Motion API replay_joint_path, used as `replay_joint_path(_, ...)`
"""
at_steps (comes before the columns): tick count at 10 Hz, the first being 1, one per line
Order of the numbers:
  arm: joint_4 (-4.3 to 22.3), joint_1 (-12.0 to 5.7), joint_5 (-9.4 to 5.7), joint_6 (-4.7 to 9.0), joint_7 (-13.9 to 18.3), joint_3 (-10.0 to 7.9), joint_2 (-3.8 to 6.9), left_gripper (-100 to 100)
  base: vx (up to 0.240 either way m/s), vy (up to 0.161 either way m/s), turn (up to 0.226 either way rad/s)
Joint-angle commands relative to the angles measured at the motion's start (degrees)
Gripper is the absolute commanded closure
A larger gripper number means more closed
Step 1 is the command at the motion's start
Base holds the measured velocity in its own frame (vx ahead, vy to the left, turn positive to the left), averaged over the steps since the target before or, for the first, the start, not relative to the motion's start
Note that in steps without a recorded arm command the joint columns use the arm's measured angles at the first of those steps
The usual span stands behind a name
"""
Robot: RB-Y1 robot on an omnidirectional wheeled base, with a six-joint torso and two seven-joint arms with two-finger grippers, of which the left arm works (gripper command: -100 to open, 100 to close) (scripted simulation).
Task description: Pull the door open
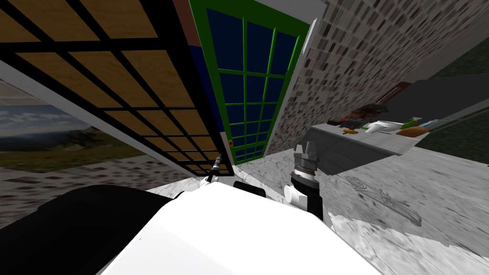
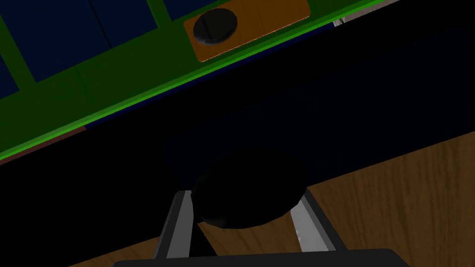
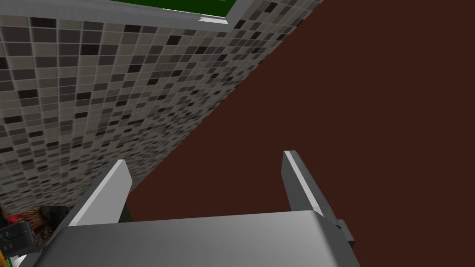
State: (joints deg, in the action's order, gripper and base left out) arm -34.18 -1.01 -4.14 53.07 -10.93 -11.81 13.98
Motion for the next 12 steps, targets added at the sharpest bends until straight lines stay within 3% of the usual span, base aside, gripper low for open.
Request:
replay_joint_path(1,0.06,0.00,-0.45,0.05,1.72,0.26,-0.09,100,-0.024,0.010,-0.024)
replay_joint_path(3,-0.19,0.11,-2.28,-0.09,5.40,1.01,0.04,100,-0.031,0.013,-0.065)
replay_joint_path(6,-0.32,0.16,-3.20,-0.15,8.81,1.40,0.11,100,-0.032,0.017,-0.037)
replay_joint_path(8,-0.57,0.26,-5.04,-0.29,12.49,2.16,0.23,100,-0.038,0.012,-0.070)
replay_joint_path(9,-0.57,0.26,-5.04,-0.29,13.55,2.16,0.23,100,-0.033,0.017,-0.036)
replay_joint_path(12,-0.82,0.36,-6.88,-0.42,18.20,2.92,0.36,100,-0.027,0.013,-0.042)
